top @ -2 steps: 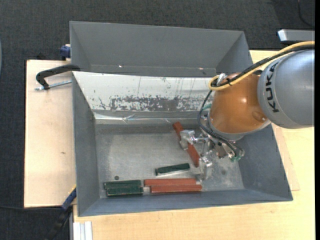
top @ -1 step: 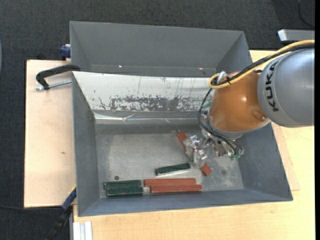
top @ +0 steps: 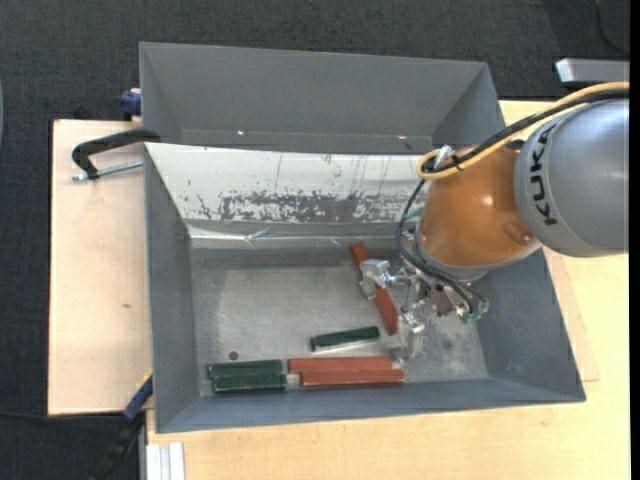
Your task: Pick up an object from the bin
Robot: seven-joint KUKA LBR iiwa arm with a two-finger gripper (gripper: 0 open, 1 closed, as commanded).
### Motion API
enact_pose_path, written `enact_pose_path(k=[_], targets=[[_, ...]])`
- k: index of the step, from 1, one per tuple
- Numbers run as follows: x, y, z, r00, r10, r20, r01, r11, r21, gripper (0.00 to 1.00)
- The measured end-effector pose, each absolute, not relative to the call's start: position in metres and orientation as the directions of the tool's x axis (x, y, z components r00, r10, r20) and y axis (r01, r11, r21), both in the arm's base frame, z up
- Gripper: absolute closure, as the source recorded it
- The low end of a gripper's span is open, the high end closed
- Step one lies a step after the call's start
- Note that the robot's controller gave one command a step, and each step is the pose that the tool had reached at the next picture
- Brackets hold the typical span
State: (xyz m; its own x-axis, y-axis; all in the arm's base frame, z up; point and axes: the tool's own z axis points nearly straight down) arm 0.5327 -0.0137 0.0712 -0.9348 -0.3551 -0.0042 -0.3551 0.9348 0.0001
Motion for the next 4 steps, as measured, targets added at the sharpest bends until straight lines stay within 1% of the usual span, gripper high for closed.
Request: enact_pose_path(k=[1, 2, 3, 4], targets=[[0.533, -0.014, 0.071, -0.935, -0.355, -0.005, -0.355, 0.935, 0.0, 1.0], [0.533, -0.014, 0.071, -0.935, -0.355, -0.005, -0.355, 0.935, 0.0, 1.0], [0.525, 0.003, 0.112, -0.932, -0.362, 0.002, -0.362, 0.932, 0.003, 1.0], [0.516, 0.002, 0.174, -0.932, -0.362, -0.002, -0.362, 0.932, 0.002, 1.0]])
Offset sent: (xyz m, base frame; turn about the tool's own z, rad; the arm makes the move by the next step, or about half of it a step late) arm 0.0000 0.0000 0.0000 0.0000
